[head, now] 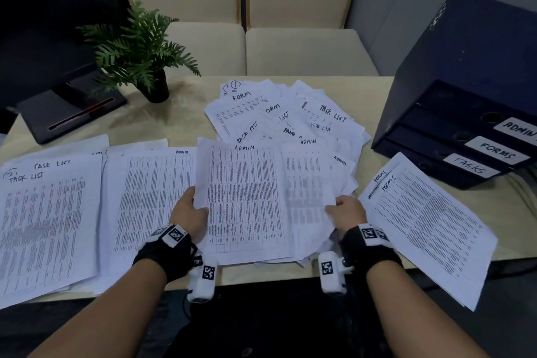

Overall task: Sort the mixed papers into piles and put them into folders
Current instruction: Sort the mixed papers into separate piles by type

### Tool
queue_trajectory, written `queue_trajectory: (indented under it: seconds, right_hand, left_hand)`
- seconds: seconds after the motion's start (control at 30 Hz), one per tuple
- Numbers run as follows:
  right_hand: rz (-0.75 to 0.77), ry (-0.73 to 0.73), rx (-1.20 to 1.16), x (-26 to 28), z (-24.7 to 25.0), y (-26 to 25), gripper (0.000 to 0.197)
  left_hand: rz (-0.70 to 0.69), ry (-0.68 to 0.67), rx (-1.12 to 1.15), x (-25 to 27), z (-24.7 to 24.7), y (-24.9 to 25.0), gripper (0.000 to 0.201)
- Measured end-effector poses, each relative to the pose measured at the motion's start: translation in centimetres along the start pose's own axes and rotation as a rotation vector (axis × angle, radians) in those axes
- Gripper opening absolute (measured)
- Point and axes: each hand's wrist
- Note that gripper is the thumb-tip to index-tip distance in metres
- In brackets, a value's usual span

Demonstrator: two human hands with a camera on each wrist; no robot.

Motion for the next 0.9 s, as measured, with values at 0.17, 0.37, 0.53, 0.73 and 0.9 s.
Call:
queue_trajectory:
  seconds: [0.17,0.37,0.53,0.73,0.9]
  right_hand:
    - [0.075,0.407,-0.231,0.6,4.4,-1.0,0.021]
    - [0.19,0.607,-0.423,-0.6,6.7,-1.4,0.004]
    - [0.216,0.159,-0.31,0.3,0.6,-2.2,0.015]
    - [0.174,-0.137,-0.359,1.7,-4.0,-1.4,0.013]
    - [0.025,0.101,-0.083,0.4,-2.8,-0.1,0.051]
  left_hand:
    - [-0.01,-0.016,0.016,-0.4,0.3,-0.6,0.079]
    - [-0.085,-0.066,-0.046,0.4,0.3,0.1,0.08]
    - [-0.109,-0.081,0.037,0.7,-0.7,1.2,0.032]
    - [-0.06,-0.037,-0.081,1.3,-1.6,1.4,0.036]
    - [-0.006,-0.022,-0.043,0.7,-0.8,0.2,0.055]
Point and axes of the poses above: each hand's wrist, its own x-axis away from the middle knuckle, its own z-axis out of the back of the hand, y = z × x, and after that the axes turned 9 degrees about z, right-handed
